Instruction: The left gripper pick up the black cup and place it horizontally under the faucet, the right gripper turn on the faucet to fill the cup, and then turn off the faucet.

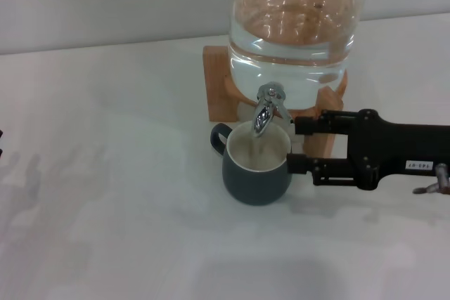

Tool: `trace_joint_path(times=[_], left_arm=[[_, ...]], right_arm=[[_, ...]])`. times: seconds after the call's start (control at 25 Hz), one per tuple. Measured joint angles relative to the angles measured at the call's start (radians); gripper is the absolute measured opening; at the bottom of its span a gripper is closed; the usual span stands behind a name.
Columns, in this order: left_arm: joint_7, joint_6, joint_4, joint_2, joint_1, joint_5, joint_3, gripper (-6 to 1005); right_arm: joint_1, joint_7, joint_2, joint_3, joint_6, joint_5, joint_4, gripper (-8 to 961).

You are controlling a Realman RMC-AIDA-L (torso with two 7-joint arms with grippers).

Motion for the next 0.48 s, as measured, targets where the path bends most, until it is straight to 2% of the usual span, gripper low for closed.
trace_joint_path(times=[0.48], left_arm=[[0.008, 0.0, -0.01, 0.005, -0.007, -0.001, -0.006, 338]], right_arm=[[0.007, -0.024, 0.002, -0.141, -0.018, 0.067, -0.004, 724]])
